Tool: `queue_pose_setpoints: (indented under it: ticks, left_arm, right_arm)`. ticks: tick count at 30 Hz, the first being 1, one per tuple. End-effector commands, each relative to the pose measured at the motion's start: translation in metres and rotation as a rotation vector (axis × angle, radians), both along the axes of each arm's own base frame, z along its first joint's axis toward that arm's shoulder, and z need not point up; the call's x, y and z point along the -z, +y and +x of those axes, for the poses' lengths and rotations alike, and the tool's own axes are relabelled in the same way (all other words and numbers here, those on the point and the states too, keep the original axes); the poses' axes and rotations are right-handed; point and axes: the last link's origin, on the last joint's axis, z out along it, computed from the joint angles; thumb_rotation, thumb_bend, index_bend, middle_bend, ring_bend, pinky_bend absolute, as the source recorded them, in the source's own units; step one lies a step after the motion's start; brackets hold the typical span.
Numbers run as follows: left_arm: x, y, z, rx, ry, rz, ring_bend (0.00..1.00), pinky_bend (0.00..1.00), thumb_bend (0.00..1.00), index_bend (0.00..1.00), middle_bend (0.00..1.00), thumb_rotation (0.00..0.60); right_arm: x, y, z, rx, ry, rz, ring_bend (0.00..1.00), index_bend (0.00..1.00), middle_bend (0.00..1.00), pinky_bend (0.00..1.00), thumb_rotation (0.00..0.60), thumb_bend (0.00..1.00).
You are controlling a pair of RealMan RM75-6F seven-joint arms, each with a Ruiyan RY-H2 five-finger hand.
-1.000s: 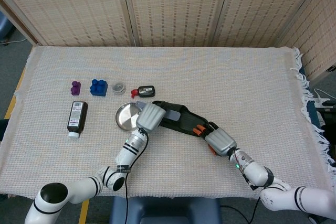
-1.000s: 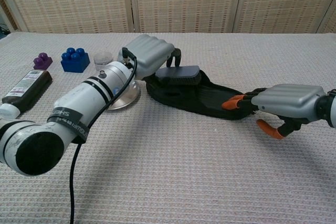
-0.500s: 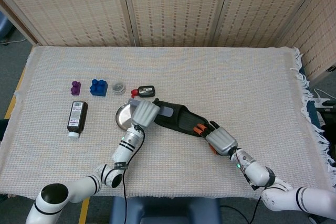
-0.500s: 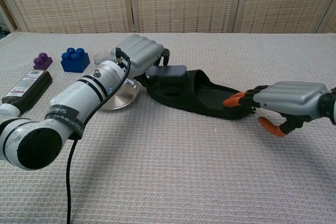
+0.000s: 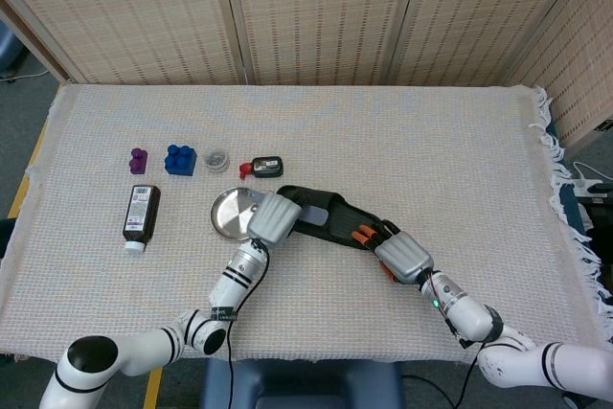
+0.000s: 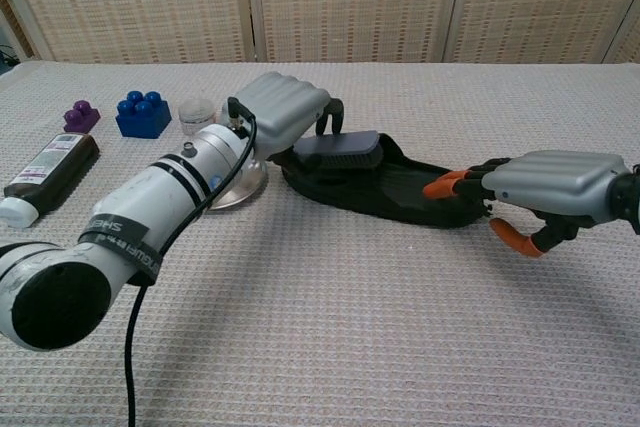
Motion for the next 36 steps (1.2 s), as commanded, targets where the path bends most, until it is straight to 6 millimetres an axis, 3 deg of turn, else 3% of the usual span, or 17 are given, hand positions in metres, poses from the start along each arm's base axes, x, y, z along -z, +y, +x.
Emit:
queue_pose_setpoints:
  ticks: [1,7,13,19,30,36]
  left_arm:
    - [-0.009,-0.009,0.005,0.05,0.017,0.038,0.84,1.0,0.42,0.45,0.52,0.6]
    - [-0.031,0.002,-0.024,0.015,0.076,0.116,0.84,1.0,0.42,0.45,0.52,0.6]
    - [-0.047,-0.003,-0.078,-0.048,0.18,0.14,0.84,1.0,0.42,0.45,0.52,0.6]
    - [-0.043,-0.006,-0.12,-0.135,0.29,0.117,0.84,1.0,0.42,0.45,0.51,0.6]
    - [-0.033,0.002,-0.127,-0.169,0.326,0.13,0.84,1.0,0.42,0.43,0.49,0.6]
    - [-0.033,0.001,-0.123,-0.16,0.321,0.13,0.84,1.0,0.42,0.27,0.38,0.6]
  right_arm:
    - [-0.002,0.002,0.001,-0.005,-0.003,-0.002,0.0,0.0,0.0,0.0,0.6,0.72]
    - [-0.02,0.002,0.005,-0.02,-0.046,-0.064,0.0,0.0,0.0,0.0,0.6,0.72]
    - [-0.061,0.008,0.014,-0.036,-0.181,-0.164,0.0,0.0,0.0,0.0,0.6,0.5]
    - [-0.105,0.015,0.02,-0.07,-0.274,-0.257,0.0,0.0,0.0,0.0,0.6,0.43]
    - [-0.107,0.019,0.014,-0.045,-0.237,-0.243,0.0,0.0,0.0,0.0,0.6,0.43]
    - [-0.104,0.018,0.013,-0.043,-0.229,-0.239,0.0,0.0,0.0,0.0,0.6,0.43]
